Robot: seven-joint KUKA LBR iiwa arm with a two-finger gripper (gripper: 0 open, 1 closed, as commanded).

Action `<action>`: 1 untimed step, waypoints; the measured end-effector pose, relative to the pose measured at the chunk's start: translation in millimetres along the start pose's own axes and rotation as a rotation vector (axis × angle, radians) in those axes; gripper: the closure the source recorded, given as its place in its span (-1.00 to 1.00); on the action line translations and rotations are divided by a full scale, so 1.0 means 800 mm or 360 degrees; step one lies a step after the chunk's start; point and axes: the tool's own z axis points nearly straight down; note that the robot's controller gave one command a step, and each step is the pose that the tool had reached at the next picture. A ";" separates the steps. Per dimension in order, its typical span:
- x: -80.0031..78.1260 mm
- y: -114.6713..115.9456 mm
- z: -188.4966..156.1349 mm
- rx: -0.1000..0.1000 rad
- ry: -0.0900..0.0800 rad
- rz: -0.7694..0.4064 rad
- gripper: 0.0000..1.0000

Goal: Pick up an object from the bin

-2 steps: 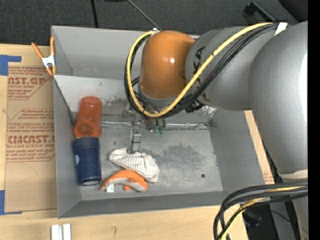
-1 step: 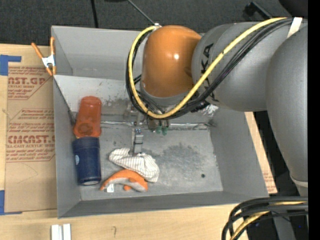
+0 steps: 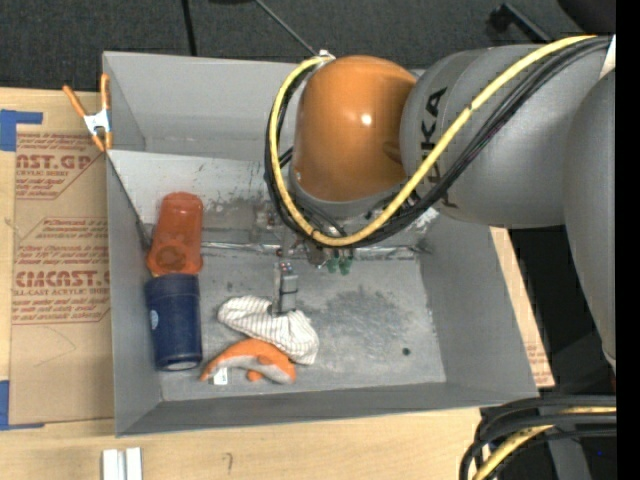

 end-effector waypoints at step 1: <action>0.012 -0.015 0.084 0.0000 0.0014 0.0144 -1.00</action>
Offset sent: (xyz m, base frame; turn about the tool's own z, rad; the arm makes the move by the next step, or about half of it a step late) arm -0.0462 -0.0750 -0.1027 0.0295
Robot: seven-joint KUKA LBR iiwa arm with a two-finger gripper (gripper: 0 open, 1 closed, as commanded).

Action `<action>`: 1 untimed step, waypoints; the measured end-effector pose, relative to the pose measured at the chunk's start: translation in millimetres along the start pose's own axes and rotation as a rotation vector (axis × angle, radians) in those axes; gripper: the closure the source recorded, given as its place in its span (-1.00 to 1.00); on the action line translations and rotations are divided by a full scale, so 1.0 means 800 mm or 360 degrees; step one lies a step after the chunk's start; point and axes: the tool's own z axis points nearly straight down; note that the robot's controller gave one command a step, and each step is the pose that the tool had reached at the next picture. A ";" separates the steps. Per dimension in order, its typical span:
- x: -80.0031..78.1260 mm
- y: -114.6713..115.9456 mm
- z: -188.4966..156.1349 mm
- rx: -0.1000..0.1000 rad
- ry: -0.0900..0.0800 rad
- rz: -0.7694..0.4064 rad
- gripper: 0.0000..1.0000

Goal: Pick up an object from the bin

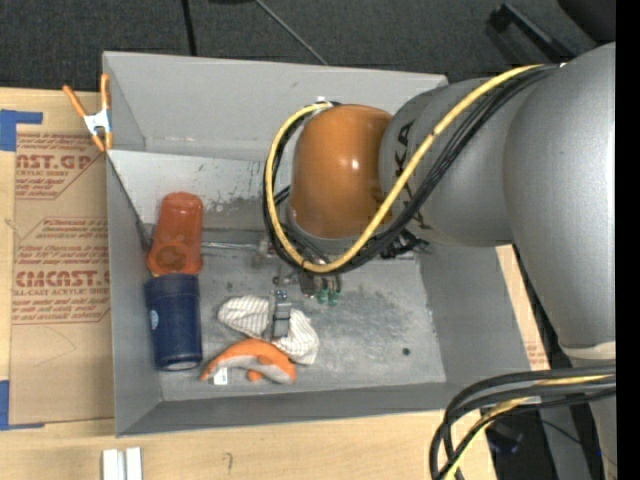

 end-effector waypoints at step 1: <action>0.030 -0.040 0.037 0.0004 0.0014 0.0018 -1.00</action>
Offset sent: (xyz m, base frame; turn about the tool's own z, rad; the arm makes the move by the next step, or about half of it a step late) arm -0.0373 0.0167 -0.0788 0.1628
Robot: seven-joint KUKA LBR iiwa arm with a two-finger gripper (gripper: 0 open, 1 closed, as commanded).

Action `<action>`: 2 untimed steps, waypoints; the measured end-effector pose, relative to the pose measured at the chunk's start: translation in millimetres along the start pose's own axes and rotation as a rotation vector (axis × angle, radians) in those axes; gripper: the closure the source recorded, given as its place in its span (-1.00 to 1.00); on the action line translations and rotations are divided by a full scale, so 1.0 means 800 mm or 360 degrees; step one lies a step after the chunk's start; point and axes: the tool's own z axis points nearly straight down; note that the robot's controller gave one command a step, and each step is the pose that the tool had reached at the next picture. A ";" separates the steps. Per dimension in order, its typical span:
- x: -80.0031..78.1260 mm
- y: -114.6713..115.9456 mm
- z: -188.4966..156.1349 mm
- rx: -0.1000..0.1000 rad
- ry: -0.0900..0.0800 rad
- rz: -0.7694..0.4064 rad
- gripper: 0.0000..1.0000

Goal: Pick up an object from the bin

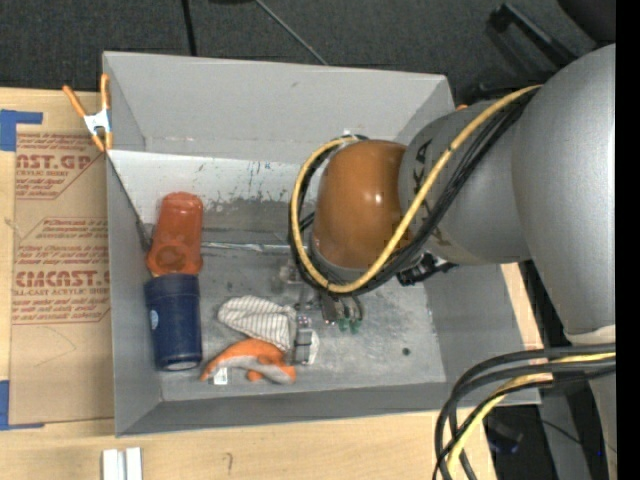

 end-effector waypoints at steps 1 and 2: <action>0.016 0.062 0.059 -0.0002 -0.0012 0.0240 1.00; 0.016 0.062 0.059 -0.0002 -0.0012 0.0239 1.00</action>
Offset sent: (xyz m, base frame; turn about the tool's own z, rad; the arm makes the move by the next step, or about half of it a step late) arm 0.0000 0.0000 0.0000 0.0000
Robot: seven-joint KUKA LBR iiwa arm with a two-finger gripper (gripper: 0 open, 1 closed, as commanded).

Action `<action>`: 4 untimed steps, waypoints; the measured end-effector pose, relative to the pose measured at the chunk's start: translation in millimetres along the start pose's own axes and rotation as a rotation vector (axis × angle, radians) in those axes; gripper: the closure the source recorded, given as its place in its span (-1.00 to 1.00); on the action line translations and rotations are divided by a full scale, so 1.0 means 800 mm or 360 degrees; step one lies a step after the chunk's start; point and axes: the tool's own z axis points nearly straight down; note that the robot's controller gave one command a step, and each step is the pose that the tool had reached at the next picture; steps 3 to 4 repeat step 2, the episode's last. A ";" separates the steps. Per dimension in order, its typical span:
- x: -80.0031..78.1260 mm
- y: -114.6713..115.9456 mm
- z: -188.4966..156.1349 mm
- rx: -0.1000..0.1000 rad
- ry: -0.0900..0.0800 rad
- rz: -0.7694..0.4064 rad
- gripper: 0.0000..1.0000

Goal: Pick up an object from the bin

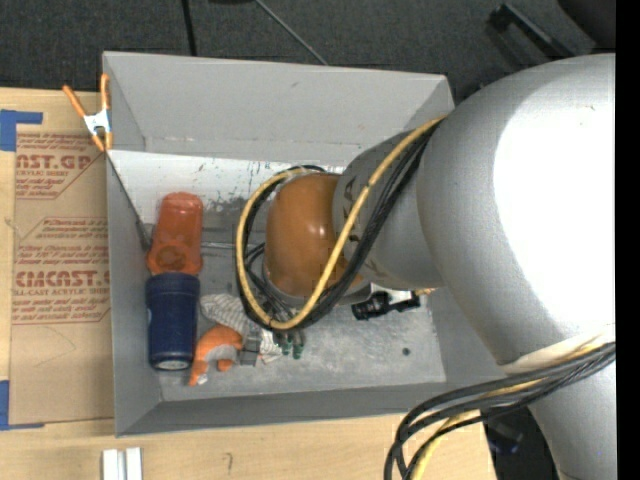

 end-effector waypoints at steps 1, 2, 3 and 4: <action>0.021 0.002 -0.219 -0.0003 -0.0004 0.0023 1.00; 0.022 0.001 -0.216 0.0000 0.0002 0.0023 1.00; 0.022 0.001 -0.216 0.0000 0.0002 0.0023 1.00; 0.022 0.001 -0.216 0.0000 0.0002 0.0023 1.00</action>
Offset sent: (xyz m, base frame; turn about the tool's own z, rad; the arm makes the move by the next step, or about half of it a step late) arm 0.0000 0.0000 0.0000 0.0000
